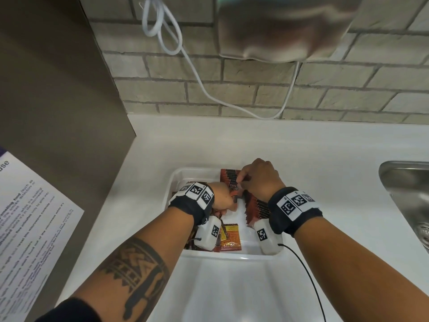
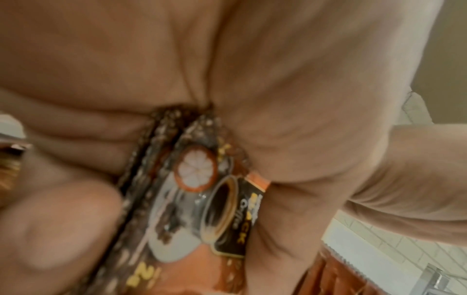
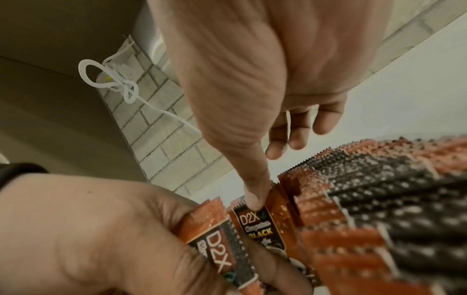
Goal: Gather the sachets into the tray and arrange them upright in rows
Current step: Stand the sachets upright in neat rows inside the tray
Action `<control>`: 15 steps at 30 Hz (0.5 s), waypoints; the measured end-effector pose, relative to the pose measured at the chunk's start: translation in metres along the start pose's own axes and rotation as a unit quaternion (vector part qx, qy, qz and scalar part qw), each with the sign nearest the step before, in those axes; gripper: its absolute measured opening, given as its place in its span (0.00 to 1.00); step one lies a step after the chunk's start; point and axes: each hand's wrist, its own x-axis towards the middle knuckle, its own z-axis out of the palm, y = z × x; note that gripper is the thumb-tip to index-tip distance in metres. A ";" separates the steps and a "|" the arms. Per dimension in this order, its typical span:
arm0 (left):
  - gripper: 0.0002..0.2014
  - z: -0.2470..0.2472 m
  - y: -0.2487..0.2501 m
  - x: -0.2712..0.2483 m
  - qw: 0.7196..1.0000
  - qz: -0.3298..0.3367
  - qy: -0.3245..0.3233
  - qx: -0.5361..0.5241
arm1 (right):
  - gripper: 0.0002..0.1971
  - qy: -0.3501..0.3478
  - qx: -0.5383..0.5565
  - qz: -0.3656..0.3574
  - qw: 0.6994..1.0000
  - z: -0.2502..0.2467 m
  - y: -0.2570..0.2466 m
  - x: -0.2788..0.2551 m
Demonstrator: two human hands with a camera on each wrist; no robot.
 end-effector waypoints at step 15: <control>0.06 -0.009 -0.010 -0.022 0.988 0.029 -0.015 -0.154 | 0.06 0.040 0.083 -0.077 0.993 -0.026 0.004 -0.022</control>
